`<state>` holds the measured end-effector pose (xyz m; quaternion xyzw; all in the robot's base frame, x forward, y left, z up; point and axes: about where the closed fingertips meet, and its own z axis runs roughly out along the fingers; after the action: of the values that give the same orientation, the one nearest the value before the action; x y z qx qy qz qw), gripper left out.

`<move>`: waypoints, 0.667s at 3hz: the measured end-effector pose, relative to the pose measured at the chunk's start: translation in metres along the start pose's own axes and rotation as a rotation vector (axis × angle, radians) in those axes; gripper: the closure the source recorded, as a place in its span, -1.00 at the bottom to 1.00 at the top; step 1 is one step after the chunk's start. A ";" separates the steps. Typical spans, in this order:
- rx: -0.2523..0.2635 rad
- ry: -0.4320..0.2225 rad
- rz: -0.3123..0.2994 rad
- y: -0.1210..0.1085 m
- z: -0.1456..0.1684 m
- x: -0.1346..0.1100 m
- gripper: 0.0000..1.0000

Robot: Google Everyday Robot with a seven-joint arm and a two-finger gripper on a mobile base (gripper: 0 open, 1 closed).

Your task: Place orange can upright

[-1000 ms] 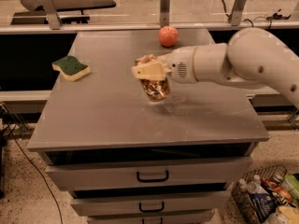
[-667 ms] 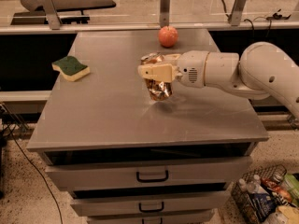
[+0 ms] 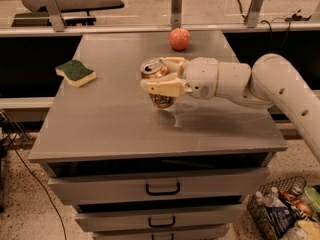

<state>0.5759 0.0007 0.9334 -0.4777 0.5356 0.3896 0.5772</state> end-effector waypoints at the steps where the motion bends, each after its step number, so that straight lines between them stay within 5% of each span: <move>1: -0.038 0.011 -0.089 0.010 -0.002 0.008 1.00; 2: -0.043 0.013 -0.092 0.012 -0.002 0.008 1.00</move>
Offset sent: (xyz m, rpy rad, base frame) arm -0.0084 0.0006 -0.0076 -0.0336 -0.0802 0.0360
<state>0.5655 0.0014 0.9235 -0.5165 0.5084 0.3710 0.5806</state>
